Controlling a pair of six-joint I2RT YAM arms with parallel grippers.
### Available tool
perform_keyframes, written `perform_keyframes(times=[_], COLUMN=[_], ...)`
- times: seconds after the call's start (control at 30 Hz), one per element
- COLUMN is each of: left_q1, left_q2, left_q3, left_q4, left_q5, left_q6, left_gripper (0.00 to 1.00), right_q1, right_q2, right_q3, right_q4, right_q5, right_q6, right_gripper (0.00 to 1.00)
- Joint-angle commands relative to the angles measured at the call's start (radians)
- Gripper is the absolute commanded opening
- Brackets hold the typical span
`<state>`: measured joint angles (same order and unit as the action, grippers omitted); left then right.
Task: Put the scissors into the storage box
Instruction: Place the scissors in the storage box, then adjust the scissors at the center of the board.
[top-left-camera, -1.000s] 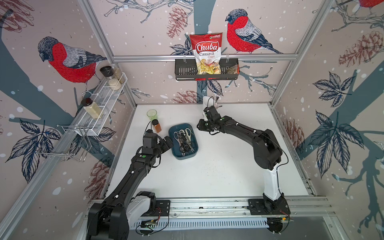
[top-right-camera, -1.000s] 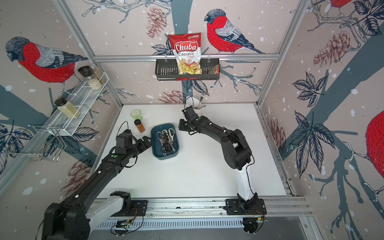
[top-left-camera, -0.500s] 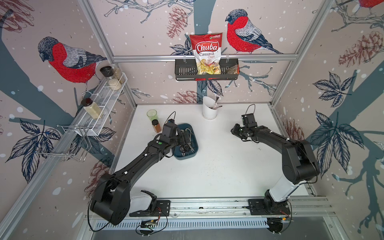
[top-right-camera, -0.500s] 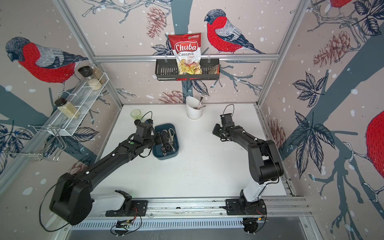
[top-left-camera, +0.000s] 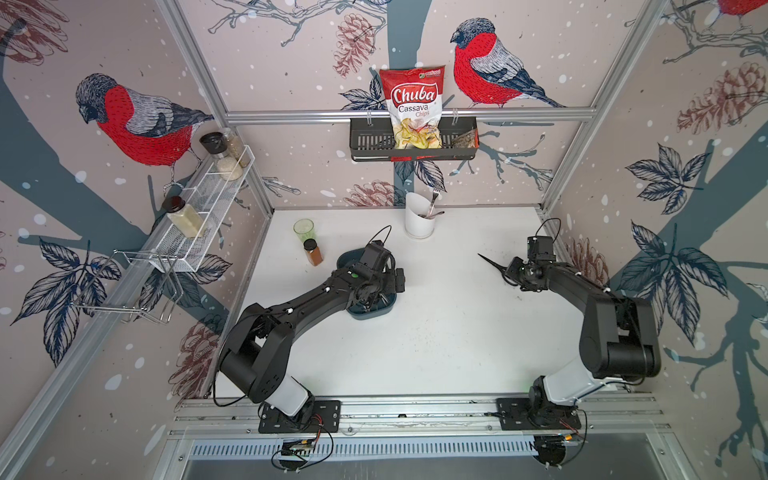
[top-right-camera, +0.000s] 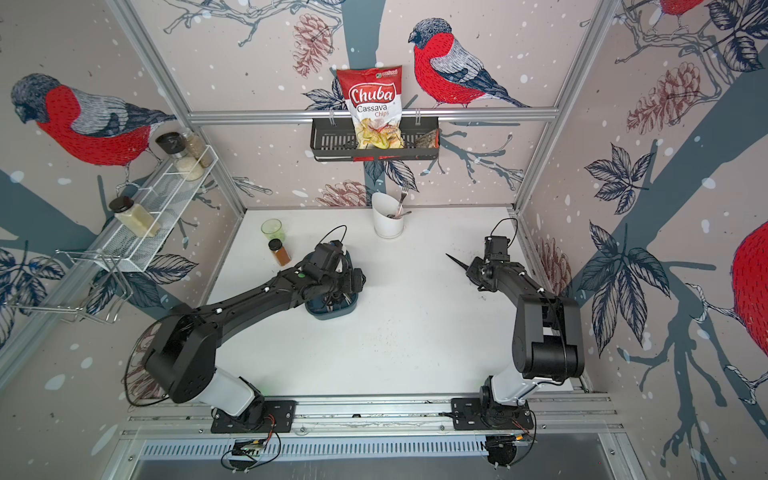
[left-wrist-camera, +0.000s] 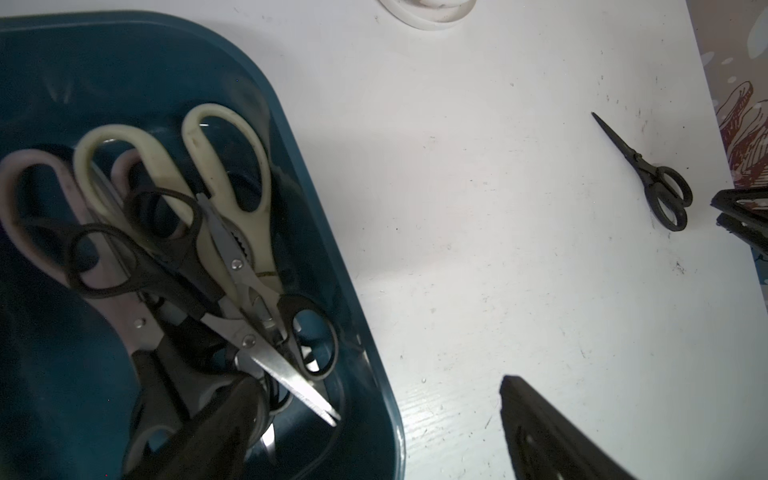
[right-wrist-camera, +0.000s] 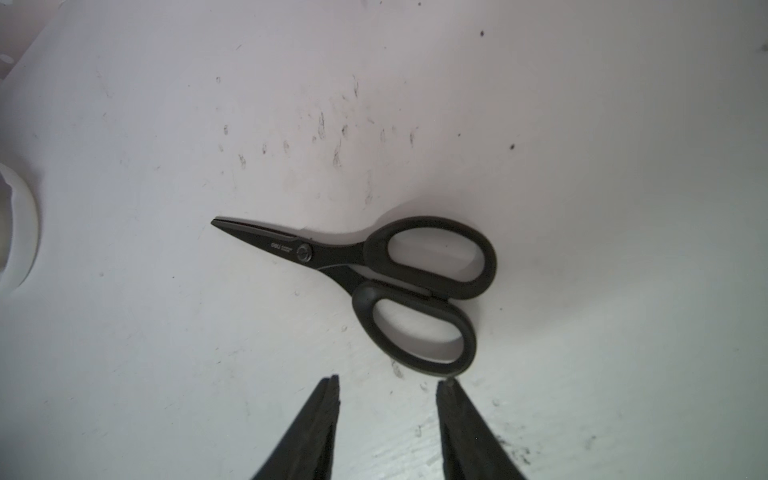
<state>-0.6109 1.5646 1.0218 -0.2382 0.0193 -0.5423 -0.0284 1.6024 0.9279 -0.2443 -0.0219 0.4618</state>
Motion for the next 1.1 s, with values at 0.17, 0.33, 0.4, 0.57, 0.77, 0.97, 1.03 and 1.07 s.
perform_keyframes(times=[0.17, 0.33, 0.4, 0.57, 0.77, 0.97, 1.03, 1.07], left_q1=[-0.013, -0.013, -0.012, -0.013, -0.013, -0.013, -0.012, -0.013], left_q2=[0.034, 0.028, 0.024, 0.023, 0.005, -0.013, -0.021, -0.026], left_q3=[0.016, 0.016, 0.015, 0.016, 0.007, -0.004, -0.011, -0.015], left_q4=[-0.005, -0.014, -0.018, -0.028, -0.030, -0.036, -0.036, -0.036], left_q5=[-0.002, -0.022, -0.028, -0.036, -0.054, -0.067, -0.071, -0.073], left_q6=[0.006, 0.004, 0.006, 0.007, 0.007, 0.009, 0.009, 0.009], left_gripper=[0.95, 0.95, 0.95, 0.95, 0.95, 0.95, 0.95, 0.95], right_q1=[-0.007, -0.005, -0.002, 0.015, 0.060, 0.148, 0.181, 0.194], right_q2=[0.087, 0.149, 0.157, 0.185, 0.177, 0.169, 0.168, 0.170], right_q3=[0.045, 0.081, 0.078, 0.082, 0.066, 0.064, 0.061, 0.063], right_q4=[0.046, 0.040, 0.048, 0.046, 0.033, -0.019, -0.033, -0.040], right_q5=[-0.018, -0.053, -0.067, -0.071, -0.058, 0.003, 0.031, 0.043], right_q6=[-0.137, -0.167, -0.166, -0.165, -0.153, -0.139, -0.132, -0.131], right_gripper=[0.60, 0.60, 0.60, 0.60, 0.60, 0.59, 0.59, 0.59])
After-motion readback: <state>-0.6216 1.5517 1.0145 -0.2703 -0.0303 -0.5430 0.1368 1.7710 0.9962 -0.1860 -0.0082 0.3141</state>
